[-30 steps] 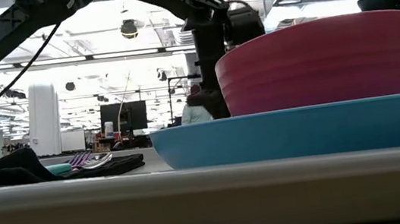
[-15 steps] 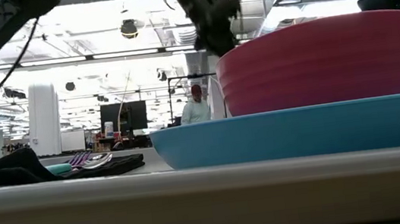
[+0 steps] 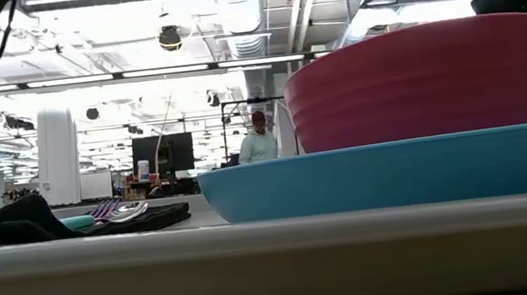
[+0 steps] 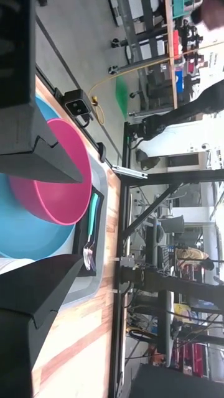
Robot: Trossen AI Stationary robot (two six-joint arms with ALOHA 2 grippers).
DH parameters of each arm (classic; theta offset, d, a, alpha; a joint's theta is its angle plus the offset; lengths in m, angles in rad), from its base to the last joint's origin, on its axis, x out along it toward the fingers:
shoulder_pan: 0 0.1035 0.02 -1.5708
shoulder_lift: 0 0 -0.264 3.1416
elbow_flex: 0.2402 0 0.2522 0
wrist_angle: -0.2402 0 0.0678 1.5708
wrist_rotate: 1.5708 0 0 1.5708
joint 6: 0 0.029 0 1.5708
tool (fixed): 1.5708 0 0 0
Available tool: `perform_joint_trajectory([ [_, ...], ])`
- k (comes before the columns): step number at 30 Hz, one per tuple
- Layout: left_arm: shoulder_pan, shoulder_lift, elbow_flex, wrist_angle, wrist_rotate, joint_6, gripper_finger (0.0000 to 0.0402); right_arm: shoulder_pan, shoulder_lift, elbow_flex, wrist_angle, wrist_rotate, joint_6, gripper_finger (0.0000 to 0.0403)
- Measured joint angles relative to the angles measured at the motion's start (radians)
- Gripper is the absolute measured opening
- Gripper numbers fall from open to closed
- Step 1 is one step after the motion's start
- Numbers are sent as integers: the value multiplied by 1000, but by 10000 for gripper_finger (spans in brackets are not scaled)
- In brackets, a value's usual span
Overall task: Set up tray
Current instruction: Put the blue table knife on the black table napkin to the right of the blue spoon
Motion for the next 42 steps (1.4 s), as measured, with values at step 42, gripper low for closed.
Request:
perform_joint_trajectory([
  [42,-279,-179,-1,124,-235,81,122,0,2,22,218,249,131,188],
])
